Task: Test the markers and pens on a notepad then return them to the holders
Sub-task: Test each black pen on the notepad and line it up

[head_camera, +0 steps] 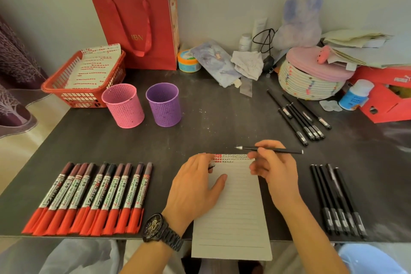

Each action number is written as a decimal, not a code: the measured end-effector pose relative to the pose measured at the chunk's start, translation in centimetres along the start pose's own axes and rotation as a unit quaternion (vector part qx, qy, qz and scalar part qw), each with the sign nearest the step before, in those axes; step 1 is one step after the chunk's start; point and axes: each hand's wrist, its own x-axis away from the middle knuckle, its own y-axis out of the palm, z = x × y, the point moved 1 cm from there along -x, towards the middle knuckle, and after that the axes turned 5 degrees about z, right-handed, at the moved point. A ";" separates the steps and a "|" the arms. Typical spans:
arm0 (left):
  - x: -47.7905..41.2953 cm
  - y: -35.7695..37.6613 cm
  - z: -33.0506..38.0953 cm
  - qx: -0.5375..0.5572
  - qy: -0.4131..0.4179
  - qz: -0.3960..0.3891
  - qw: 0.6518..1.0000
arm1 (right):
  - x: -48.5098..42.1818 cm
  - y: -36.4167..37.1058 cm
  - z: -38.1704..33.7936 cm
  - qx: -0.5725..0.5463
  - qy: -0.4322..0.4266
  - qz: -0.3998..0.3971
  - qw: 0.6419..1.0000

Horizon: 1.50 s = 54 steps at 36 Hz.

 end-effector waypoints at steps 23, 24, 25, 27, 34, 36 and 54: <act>-1.1 0.5 -0.6 0.020 -0.019 -0.011 1.000 | -2.9 1.6 2.0 0.224 -0.110 0.068 0.966; -1.0 0.4 -0.7 0.021 -0.020 -0.010 1.000 | -3.0 1.5 2.2 0.231 -0.112 0.067 0.964; -1.0 0.5 -0.7 0.021 -0.020 -0.010 1.000 | -3.0 1.5 2.3 0.236 -0.113 0.067 0.963; -1.1 0.5 -0.8 0.020 -0.021 -0.015 0.999 | -3.1 1.5 2.5 0.243 -0.109 0.069 0.961; -1.1 0.5 -0.8 0.031 -0.025 -0.012 0.999 | -3.3 1.5 2.8 0.261 -0.109 0.065 0.957; -1.1 0.5 -0.8 0.028 -0.026 -0.017 0.999 | -3.3 1.5 2.9 0.268 -0.113 0.065 0.955; -1.1 0.7 -0.9 0.022 -0.044 -0.024 0.999 | -3.2 1.6 2.8 0.287 -0.120 0.057 0.949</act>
